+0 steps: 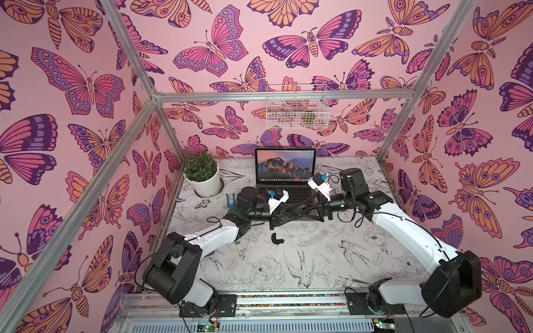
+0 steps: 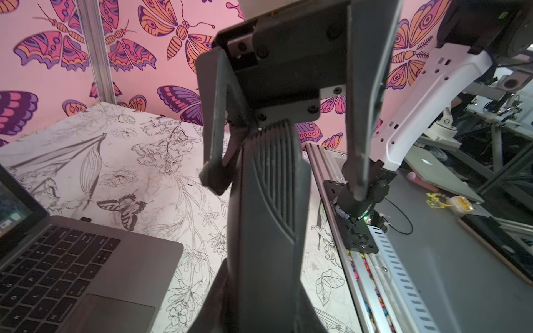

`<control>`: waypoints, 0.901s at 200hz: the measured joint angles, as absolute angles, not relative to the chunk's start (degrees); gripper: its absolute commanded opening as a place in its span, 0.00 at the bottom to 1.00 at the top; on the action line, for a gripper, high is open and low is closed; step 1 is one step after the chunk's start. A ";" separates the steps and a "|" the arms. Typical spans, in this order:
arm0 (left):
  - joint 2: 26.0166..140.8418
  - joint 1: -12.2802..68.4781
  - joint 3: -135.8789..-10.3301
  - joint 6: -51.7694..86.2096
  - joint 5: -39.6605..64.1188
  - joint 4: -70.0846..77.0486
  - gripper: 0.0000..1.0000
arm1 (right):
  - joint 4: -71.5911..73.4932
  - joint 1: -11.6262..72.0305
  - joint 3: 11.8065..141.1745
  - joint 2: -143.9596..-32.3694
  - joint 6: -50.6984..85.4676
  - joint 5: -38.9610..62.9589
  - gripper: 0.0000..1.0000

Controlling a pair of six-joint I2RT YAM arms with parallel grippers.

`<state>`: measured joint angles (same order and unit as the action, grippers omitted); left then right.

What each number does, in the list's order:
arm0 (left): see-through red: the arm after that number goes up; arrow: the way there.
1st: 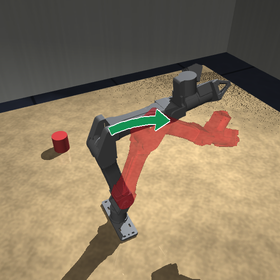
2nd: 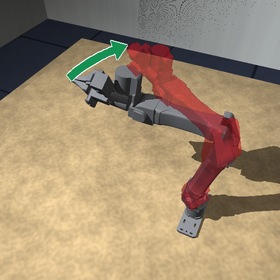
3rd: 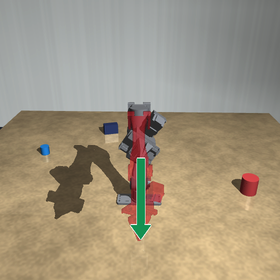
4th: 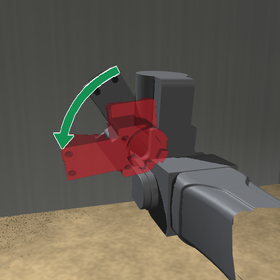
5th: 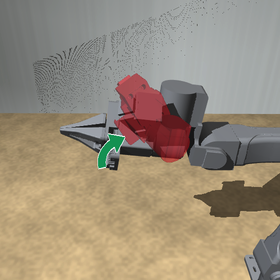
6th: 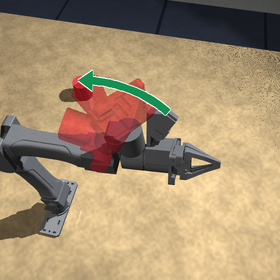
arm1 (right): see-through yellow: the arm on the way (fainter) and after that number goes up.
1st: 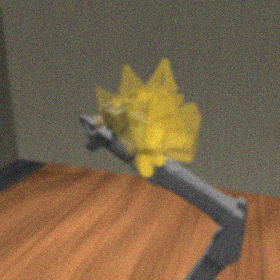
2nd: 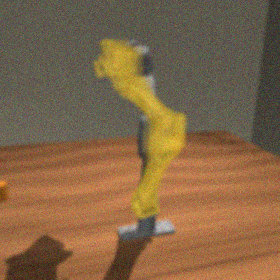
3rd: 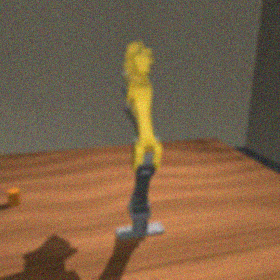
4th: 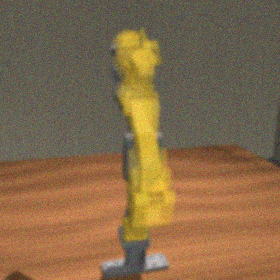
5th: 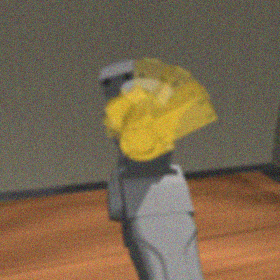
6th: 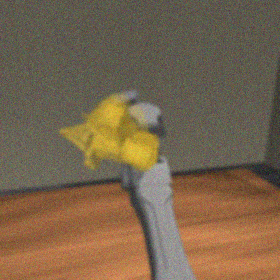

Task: Insert the wireless mouse receiver into the laptop
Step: Pick up the mouse from the center of the board.

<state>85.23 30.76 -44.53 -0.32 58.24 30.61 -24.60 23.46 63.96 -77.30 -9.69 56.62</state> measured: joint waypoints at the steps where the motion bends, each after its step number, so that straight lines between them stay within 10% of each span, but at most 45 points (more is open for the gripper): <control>1: 85.23 30.76 -44.60 -0.23 58.33 30.44 0.00 | -24.60 23.49 63.99 -77.32 -9.76 56.62 0.63; 40: 85.23 30.76 -46.09 1.67 59.24 28.27 0.00 | -24.80 25.10 66.02 -79.99 -11.92 56.62 0.51; 78: 85.23 30.52 -46.92 6.17 62.13 26.09 0.00 | -23.40 25.32 66.13 -80.75 -14.09 56.34 0.13; 87: 85.06 30.11 -47.37 7.22 62.65 25.52 0.14 | -22.28 25.28 66.13 -80.77 -13.80 56.69 0.00; 124: 82.87 30.06 -48.69 7.84 57.10 23.92 0.70 | -15.84 23.97 66.30 -81.36 -1.30 56.34 0.00; 180: 80.95 29.89 -48.45 20.43 38.85 26.35 0.85 | -5.67 23.22 67.94 -83.77 24.23 49.08 0.00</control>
